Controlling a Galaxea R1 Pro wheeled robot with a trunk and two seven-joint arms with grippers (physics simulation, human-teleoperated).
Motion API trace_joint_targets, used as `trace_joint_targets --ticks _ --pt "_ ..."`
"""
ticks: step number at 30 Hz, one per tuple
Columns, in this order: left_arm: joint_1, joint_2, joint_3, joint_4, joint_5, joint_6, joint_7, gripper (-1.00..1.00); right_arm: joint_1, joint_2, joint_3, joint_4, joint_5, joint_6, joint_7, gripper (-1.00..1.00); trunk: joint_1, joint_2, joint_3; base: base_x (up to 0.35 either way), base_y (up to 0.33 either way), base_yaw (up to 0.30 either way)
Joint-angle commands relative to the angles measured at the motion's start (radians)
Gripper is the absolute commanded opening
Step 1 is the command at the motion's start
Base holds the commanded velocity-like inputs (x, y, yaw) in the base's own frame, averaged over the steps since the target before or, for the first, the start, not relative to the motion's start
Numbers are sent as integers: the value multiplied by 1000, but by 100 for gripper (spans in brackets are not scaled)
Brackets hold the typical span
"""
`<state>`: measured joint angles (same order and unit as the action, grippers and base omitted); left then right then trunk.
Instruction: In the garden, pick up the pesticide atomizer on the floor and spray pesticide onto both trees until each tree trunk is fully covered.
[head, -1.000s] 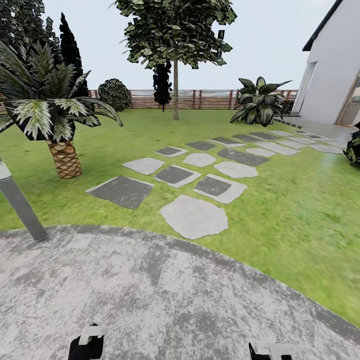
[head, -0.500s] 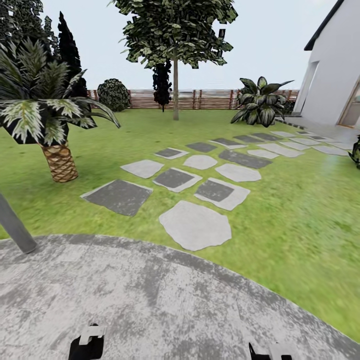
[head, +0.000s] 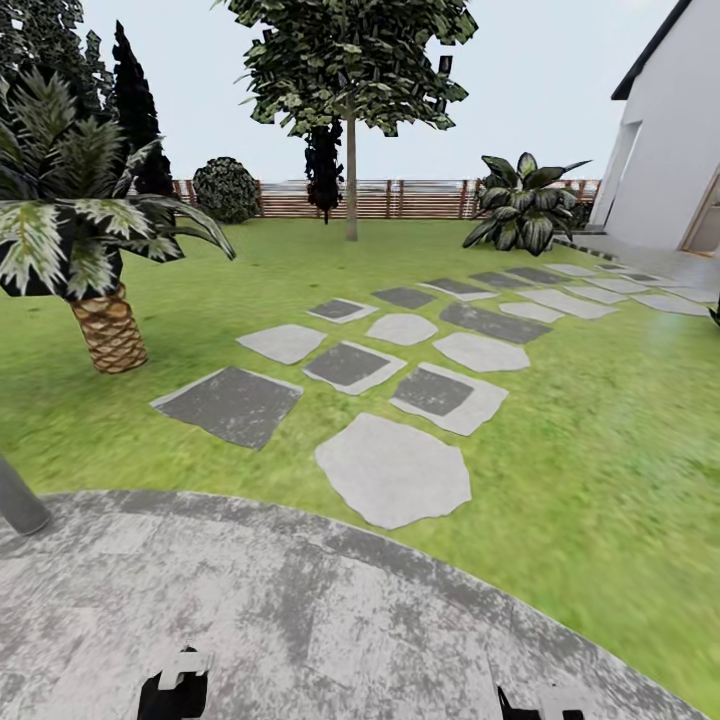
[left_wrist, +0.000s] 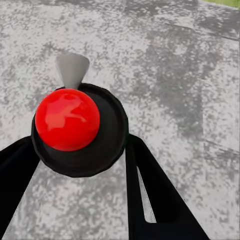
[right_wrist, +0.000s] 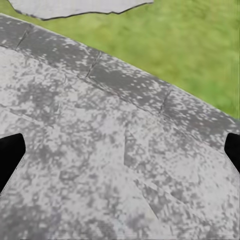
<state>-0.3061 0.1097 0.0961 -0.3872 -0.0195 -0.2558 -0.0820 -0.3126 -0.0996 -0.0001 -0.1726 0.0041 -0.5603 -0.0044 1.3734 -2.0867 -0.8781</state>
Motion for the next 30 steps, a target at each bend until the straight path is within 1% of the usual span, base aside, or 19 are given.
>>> trace_joint_targets --ticks 1,30 --pt "-1 -1 8 1 -2 -3 -9 -100 0 0 0 1 0 -3 0 100 0 0 -1 338 0 0" --pt "-1 -1 8 1 -2 -3 -9 -100 -1 -2 0 1 0 -4 0 100 0 0 -1 338 0 0"
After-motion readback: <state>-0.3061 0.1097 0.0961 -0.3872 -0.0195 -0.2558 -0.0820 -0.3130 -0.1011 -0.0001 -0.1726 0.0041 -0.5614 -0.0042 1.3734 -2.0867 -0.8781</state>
